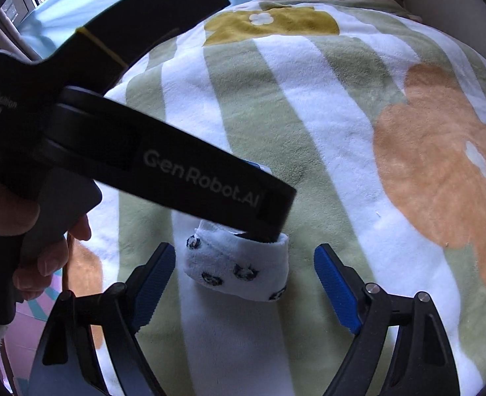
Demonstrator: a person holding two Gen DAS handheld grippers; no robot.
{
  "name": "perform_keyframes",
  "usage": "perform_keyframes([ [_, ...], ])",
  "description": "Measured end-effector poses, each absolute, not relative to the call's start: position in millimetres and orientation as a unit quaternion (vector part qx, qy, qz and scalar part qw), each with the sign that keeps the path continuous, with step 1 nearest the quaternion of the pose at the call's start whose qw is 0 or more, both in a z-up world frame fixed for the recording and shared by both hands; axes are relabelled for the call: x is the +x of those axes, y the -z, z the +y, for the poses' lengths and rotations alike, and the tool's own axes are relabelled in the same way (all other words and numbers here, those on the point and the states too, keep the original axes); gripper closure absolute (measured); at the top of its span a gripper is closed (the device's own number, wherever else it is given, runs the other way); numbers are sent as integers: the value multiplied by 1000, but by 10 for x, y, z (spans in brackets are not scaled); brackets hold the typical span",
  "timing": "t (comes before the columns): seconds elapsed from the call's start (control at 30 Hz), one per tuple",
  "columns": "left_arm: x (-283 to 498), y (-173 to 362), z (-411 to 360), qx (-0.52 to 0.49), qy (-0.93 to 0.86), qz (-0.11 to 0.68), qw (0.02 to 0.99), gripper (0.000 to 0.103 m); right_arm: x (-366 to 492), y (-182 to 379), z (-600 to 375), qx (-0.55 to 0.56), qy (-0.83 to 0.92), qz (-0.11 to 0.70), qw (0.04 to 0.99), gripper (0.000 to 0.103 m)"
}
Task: Organize objects
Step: 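Grasp the blue-red floss box with left tool while right tool grasps white sock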
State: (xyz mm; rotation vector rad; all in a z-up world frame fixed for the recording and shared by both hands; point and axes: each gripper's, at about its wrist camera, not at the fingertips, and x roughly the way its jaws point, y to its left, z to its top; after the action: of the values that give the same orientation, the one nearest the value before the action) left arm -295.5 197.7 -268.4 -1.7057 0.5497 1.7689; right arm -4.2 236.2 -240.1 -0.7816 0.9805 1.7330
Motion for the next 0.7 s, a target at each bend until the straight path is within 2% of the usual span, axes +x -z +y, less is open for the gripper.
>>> perform_keyframes([
  [0.1,-2954,2757,1993,-653,-660,208,307,10,-55,2468,2401,-323,-710,414,469,32],
  [0.13,-2954,2771,1991,-655,-659,206,309,13,-55,2477,2406,-321,-712,418,463,38],
  [0.2,-2953,2781,1983,-654,-659,207,310,19,-67,2485,2413,-324,-713,421,457,42],
  [0.23,-2955,2779,1975,-653,-659,208,310,22,-67,2481,2412,-325,-713,420,457,43],
  [0.47,-2968,2693,1889,-654,-663,192,308,22,28,2385,2404,-323,-708,428,459,46],
  [0.7,-2973,2330,1656,-648,-688,146,292,22,183,2089,2374,-332,-705,426,460,46],
])
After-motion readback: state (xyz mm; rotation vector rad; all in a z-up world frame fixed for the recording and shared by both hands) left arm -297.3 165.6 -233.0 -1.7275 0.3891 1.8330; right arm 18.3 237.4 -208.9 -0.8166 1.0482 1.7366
